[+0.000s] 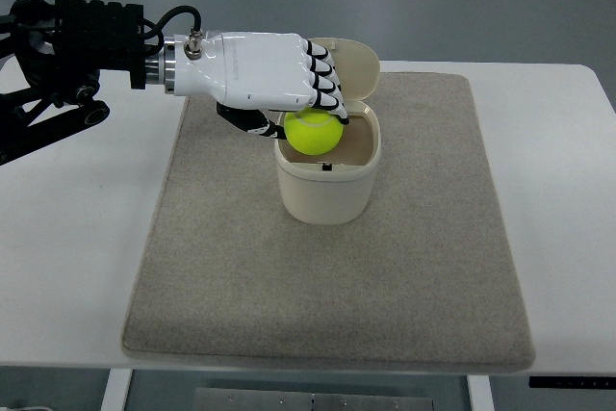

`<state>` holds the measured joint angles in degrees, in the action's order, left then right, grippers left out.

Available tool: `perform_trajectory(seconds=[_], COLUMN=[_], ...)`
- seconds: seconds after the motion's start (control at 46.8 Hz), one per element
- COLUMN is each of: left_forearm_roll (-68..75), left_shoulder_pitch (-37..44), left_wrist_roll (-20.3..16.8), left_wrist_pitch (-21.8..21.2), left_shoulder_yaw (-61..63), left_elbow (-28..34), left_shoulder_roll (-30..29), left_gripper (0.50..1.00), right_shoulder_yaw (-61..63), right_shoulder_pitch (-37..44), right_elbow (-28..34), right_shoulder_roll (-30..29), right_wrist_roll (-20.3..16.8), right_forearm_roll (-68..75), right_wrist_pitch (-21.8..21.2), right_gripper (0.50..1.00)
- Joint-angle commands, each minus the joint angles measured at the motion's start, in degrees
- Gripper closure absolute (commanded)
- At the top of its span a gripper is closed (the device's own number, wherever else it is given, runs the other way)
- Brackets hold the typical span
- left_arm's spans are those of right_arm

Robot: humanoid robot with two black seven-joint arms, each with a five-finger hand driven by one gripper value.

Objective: Put tennis ball into box with left hand
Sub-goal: 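Open the left hand fingers to drop the ball into the bin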

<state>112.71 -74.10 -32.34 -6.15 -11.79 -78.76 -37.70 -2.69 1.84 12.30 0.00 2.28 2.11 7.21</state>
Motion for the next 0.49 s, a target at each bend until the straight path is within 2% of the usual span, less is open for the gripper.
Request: perform_trajectory(seconds=[0.0, 0.171, 0.257, 0.47], left_forearm_roll=[-0.03, -0.21, -0.38, -0.3], left_shoulder_pitch=[0.01, 0.09, 0.09, -0.08], left_wrist_roll=[0.0, 0.0, 0.0, -0.09], left_wrist_pitch=[0.0, 0.0, 0.0, 0.44], left_shoulder_yaw=[0.01, 0.01, 0.45, 0.8], left_elbow=[0.1, 0.45, 0.45, -1.48], left_shoulder_roll=[0.0, 0.0, 0.0, -2.11], left_gripper=[0.69, 0.688, 0.654, 0.656], right_shoulder_yaw=[-0.03, -0.03, -0.03, -0.03], right_shoulder_pitch=[0.0, 0.0, 0.0, 0.0], right_elbow=[0.0, 0.0, 0.0, 0.0], right_shoulder_roll=[0.0, 0.0, 0.0, 0.0], right_wrist_roll=[0.0, 0.0, 0.0, 0.0], right_forearm_roll=[0.0, 0.0, 0.0, 0.0], right_wrist_pitch=[0.0, 0.0, 0.0, 0.0], right_gripper=[0.599, 0.599, 0.599, 0.599])
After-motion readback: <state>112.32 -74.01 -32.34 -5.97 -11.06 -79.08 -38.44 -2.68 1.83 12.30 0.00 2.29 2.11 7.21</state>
